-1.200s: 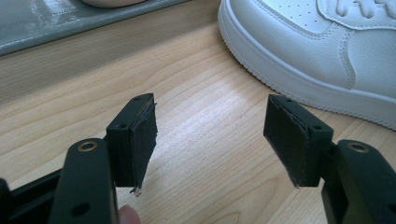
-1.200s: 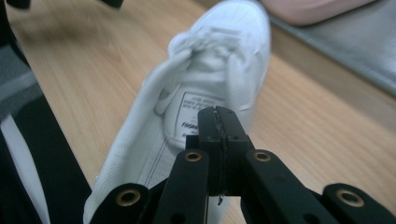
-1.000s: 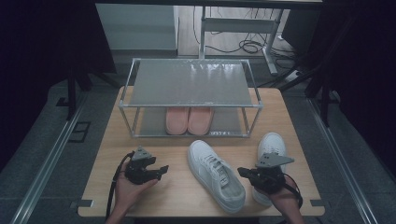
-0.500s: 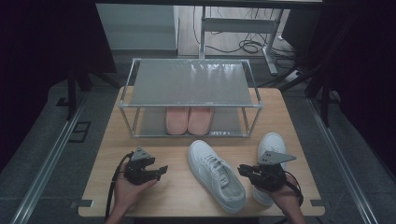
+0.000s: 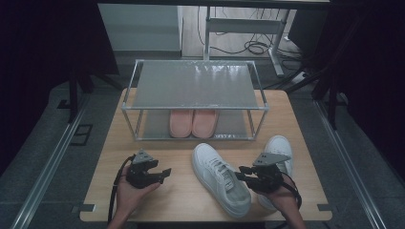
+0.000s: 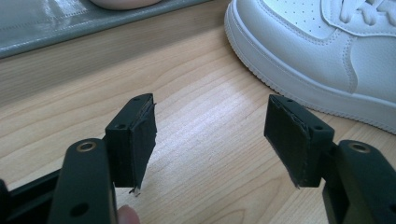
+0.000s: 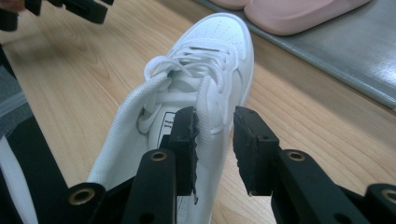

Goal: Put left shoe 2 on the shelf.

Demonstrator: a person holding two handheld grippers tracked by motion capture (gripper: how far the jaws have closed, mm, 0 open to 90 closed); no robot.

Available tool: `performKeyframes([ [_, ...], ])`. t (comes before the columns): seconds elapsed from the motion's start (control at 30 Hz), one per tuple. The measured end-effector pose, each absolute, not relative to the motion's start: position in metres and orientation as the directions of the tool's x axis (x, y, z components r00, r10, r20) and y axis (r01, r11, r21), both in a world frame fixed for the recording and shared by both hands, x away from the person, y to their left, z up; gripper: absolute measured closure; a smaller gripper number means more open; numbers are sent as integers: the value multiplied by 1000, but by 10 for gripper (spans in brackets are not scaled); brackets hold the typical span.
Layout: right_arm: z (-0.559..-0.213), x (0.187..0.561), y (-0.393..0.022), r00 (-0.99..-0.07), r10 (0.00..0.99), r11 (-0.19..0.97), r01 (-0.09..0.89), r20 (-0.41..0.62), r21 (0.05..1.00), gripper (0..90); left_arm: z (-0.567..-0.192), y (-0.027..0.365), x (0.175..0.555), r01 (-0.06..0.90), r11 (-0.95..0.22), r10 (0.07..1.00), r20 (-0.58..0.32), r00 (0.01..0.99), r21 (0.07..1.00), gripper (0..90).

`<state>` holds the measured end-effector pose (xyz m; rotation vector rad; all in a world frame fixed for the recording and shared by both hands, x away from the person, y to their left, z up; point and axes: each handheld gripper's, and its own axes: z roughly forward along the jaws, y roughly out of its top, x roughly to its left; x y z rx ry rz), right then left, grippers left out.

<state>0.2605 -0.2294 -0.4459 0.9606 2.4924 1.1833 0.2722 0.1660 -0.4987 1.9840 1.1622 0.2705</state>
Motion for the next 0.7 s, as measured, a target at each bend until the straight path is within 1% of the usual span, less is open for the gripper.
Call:
performKeyframes([
  [0.27, -453, 267, -212, -752, 658, 504, 485, 46, 715, 679, -499, 168, 272, 635, -255, 807, -202, 555, 729, 344],
  [0.33, -453, 267, -205, -746, 665, 523, 487, 23, 699, 671, -499, 167, 272, 632, -258, 804, -201, 559, 730, 344],
  [0.57, -460, 278, -194, -719, 694, 533, 535, 23, 655, 675, -498, 168, 272, 634, -253, 806, -203, 555, 731, 344],
  [0.7, -461, 279, -189, -708, 706, 533, 549, 18, 644, 702, -499, 168, 273, 636, -256, 806, -203, 556, 728, 345],
])
